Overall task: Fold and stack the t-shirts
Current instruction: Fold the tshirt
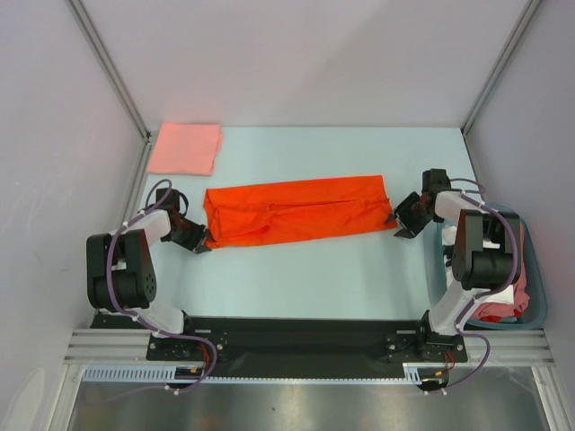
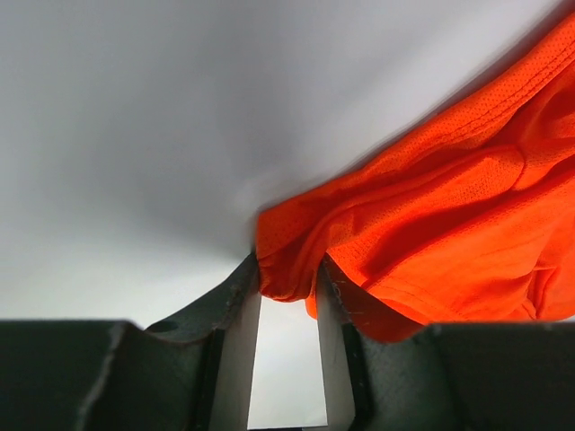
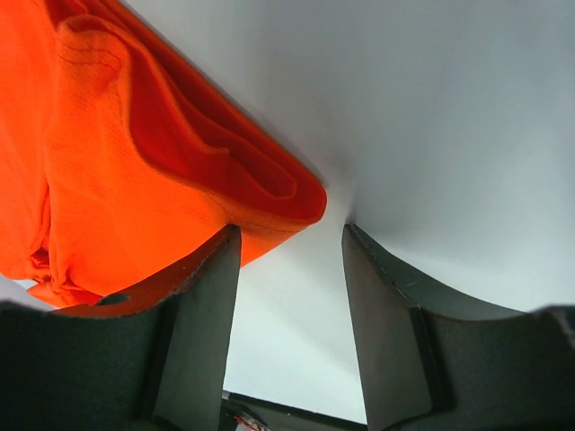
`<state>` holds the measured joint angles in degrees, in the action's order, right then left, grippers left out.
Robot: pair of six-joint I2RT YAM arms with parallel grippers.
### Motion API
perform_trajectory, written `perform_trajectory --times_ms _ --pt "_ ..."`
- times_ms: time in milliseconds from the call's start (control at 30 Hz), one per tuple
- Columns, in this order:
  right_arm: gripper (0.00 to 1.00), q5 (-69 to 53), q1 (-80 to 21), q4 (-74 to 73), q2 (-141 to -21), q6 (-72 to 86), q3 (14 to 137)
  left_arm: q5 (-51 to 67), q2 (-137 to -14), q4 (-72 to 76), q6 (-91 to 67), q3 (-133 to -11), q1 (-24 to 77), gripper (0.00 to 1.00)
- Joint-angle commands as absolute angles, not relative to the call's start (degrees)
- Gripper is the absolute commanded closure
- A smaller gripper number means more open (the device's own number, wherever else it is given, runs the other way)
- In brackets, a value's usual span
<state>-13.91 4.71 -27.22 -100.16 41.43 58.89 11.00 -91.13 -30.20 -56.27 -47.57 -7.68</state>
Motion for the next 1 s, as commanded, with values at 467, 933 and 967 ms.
perform_trajectory --times_ms 467,933,967 --pt "1.0 -6.3 5.0 -24.5 -98.9 39.8 55.7 4.8 -91.5 -29.4 -49.0 -48.5 -8.2 0.95" --pt "1.0 -3.1 2.9 -27.2 -94.0 38.1 49.2 -2.5 -90.4 -32.3 -46.8 -49.1 -8.2 1.0" --pt "1.0 -3.1 2.7 -27.3 -93.8 38.0 48.6 -2.6 -90.2 -32.4 -46.8 -49.0 -8.3 1.0"
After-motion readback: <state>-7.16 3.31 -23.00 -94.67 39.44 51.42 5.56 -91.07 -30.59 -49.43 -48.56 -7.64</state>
